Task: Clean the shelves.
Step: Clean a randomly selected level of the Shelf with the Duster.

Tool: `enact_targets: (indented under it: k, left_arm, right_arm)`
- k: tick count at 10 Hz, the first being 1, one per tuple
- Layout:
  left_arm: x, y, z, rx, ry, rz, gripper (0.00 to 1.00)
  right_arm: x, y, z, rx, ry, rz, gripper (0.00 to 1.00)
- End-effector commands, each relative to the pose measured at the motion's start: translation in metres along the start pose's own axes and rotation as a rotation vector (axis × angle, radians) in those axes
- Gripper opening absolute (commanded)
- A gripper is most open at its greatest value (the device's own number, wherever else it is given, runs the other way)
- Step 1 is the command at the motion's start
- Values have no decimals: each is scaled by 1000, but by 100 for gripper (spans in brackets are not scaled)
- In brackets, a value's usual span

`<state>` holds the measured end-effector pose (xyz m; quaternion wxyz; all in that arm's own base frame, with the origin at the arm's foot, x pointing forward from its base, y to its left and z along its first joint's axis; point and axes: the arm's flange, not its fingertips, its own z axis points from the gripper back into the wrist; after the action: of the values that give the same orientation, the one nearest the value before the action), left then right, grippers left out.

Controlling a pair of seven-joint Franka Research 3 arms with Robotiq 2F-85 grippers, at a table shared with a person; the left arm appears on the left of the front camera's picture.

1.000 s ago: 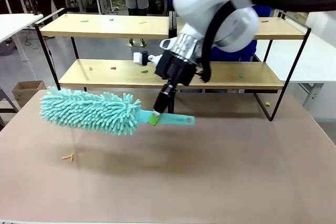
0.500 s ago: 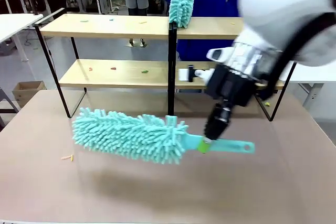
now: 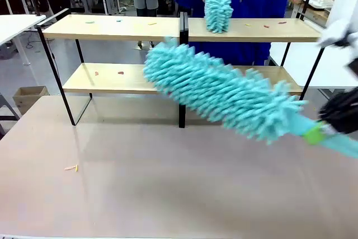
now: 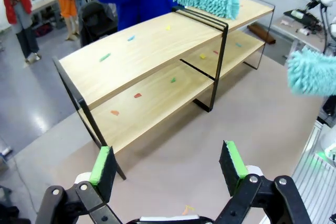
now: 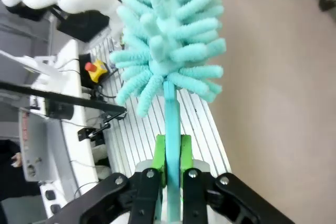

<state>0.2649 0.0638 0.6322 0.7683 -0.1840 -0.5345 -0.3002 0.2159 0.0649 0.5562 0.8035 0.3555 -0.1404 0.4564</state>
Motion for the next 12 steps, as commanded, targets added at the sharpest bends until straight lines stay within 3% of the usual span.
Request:
enact_targets:
  k: [1, 2, 3, 4, 5, 6, 7, 8, 12]
  left_arm:
    - [0, 0, -1, 4, 4, -3, 100]
    - [0, 0, -1, 4, 4, -3, 100]
    - [0, 0, -1, 4, 4, -3, 100]
    - [0, 0, -1, 4, 4, -3, 100]
    - [0, 0, -1, 4, 4, -3, 100]
    - [0, 0, -1, 4, 4, -3, 100]
    - [0, 0, -1, 4, 4, -3, 100]
    - [0, 0, -1, 4, 4, -3, 100]
    - [0, 0, -1, 4, 4, -3, 100]
  right_arm:
    - [-42, 0, 61, 58, -98, 77, 12]
    - [-64, 2, 89, 45, -183, 38, 12]
    - [-79, -7, 103, -19, -324, -134, 12]
    - [-48, 7, 65, 26, -118, 23, 12]
    - [-48, 7, 65, 26, -118, 23, 12]
    - [-79, 4, 97, 10, -218, -38, 12]
    - [-50, 0, 88, 55, -216, 77, 12]
    - [-42, -6, 117, 53, -282, 113, 12]
    - [-74, -16, 229, -18, -338, 67, 12]
